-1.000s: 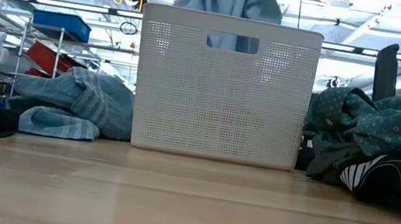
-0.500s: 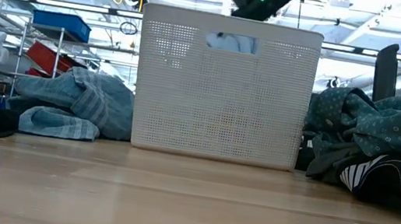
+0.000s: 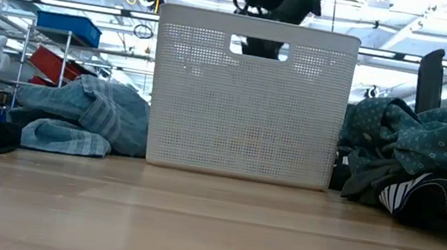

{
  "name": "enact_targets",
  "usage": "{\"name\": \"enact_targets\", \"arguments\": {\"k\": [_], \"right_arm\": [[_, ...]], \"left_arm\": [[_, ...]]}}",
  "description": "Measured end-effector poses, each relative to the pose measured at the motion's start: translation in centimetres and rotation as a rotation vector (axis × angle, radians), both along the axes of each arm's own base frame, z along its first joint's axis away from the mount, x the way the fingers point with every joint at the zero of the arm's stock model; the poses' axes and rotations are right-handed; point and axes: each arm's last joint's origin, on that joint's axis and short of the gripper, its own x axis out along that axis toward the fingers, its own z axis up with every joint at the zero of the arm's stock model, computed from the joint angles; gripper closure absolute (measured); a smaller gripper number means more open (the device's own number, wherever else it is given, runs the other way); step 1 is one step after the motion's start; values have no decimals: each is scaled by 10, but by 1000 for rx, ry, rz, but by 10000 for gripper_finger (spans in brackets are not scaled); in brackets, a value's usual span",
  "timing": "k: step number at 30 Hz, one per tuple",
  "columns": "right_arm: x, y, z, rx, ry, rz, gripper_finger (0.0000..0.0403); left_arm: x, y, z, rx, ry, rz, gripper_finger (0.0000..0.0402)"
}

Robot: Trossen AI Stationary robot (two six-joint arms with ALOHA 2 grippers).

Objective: Sort clothes
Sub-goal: Put the light blue shirt into the white bin

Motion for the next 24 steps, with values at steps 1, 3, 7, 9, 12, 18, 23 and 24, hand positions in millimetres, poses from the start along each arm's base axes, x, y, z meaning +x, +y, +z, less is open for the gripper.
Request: {"name": "enact_targets", "arguments": {"k": [1, 3, 7, 9, 12, 18, 23, 24], "right_arm": [[1, 2, -4, 4, 26, 15, 375], [2, 7, -11, 20, 71, 47, 375], [7, 21, -19, 104, 94, 135, 367], [8, 28, -20, 129, 96, 166, 352], [9, 36, -17, 126, 90, 180, 328], [5, 39, -7, 120, 71, 178, 279], [1, 40, 9, 111, 53, 178, 245], [1, 40, 14, 107, 46, 180, 239]], "left_arm": [[0, 0, 0, 0, 0, -1, 256], [0, 0, 0, 0, 0, 0, 256], [0, 0, 0, 1, 0, -1, 256], [0, 0, 0, 1, 0, 0, 256], [0, 0, 0, 1, 0, 1, 256], [0, 0, 0, 2, 0, 1, 256], [0, 0, 0, 2, 0, 1, 256], [0, 0, 0, 2, 0, 2, 256]]}}
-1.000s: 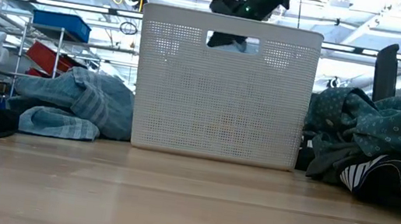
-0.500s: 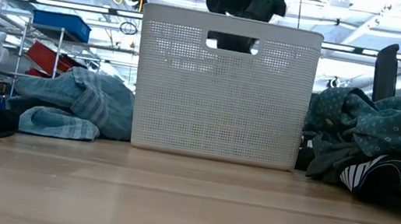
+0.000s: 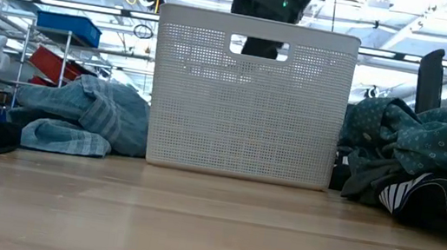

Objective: Sort clothes
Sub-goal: Put the light blue shirt into the white bin, then put the blue striped shirt into the white bin

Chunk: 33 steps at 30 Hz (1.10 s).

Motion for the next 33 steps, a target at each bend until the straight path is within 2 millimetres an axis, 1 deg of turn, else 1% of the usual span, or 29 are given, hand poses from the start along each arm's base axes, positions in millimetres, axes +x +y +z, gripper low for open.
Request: {"name": "enact_targets", "arguments": {"k": [5, 9, 12, 14, 18, 21, 24, 27, 29, 31, 33], "right_arm": [[-3, 1, 34, -18, -47, 2, 222], [-10, 3, 67, -14, -89, -24, 222], [-16, 13, 86, 12, -103, -46, 224], [-22, 26, 93, 31, -83, -34, 224], [-39, 66, 103, 79, 2, 13, 224], [-51, 106, 108, 111, 68, 70, 225], [-62, 148, 114, 117, 81, 145, 225], [-75, 192, 119, 56, 70, 203, 225], [-85, 220, 118, -12, 65, 224, 225], [-98, 246, 113, -95, 63, 228, 225], [-111, 268, 104, -183, 59, 208, 227]], "left_arm": [[0, 0, 0, 0, 0, 1, 256], [0, 0, 0, 0, 0, 1, 256], [0, 0, 0, 0, 2, 1, 256], [0, 0, -1, -7, 11, -2, 256], [-1, -1, -2, -35, 34, -28, 256], [-3, -1, -3, -68, 48, -15, 256], [-6, 1, -6, -84, 68, 19, 256], [-9, 4, -8, -115, 79, 74, 256], [-12, 7, -10, -153, 78, 137, 256], [-16, 12, -12, -194, 79, 228, 256], [-19, 19, -14, -223, 82, 326, 256]]}}
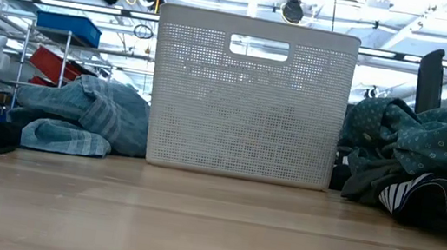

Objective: Sort clothes
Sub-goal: Put the blue striped shirt into the white bin

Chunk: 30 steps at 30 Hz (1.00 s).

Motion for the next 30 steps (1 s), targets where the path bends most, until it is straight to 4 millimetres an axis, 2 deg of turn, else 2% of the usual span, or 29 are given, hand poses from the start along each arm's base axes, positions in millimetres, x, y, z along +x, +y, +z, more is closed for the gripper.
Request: {"name": "enact_targets", "arguments": {"k": [4, 8, 12, 17, 23, 30], "right_arm": [[-21, 26, -29, -72, 7, -71, 233], [-32, 37, -68, -74, 30, -144, 239], [-40, 35, -111, -67, 76, -198, 242], [-48, 25, -153, -19, 140, -275, 243], [-52, 20, -174, 27, 100, -279, 243], [-53, 20, -180, 45, 110, -271, 243]], "left_arm": [[-8, 15, -3, -27, 2, 206, 256], [-13, 27, -3, -31, -15, 357, 256], [-10, 39, -12, -101, 95, 414, 256], [-5, 57, -36, -201, 179, 422, 256], [1, 83, -56, -254, 119, 391, 256], [0, 104, -62, -245, 136, 426, 256]]}}
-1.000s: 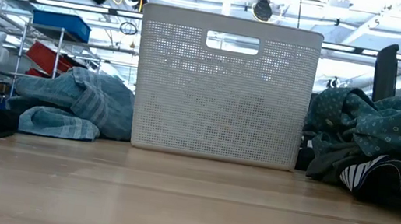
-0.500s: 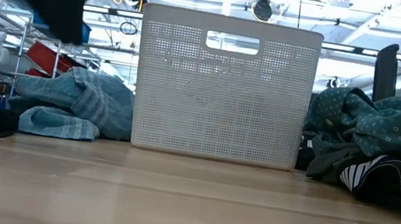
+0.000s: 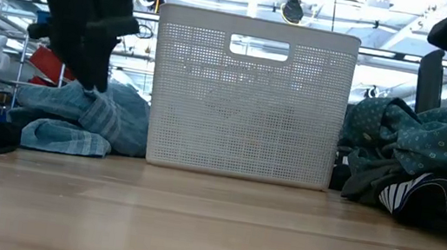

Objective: Sort clothes
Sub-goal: Put the blue striped shirt into the white bin

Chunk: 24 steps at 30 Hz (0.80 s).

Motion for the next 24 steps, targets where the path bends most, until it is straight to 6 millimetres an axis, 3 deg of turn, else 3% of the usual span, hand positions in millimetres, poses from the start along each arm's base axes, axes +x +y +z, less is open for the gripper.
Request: {"name": "enact_targets", "arguments": {"k": [15, 24], "right_arm": [[3, 1, -3, 0, -43, 19, 243], [3, 1, -3, -7, -45, 27, 243]], "left_arm": [[7, 42, -3, -42, 34, 0, 256], [2, 54, -33, -93, -1, -4, 256]]}}
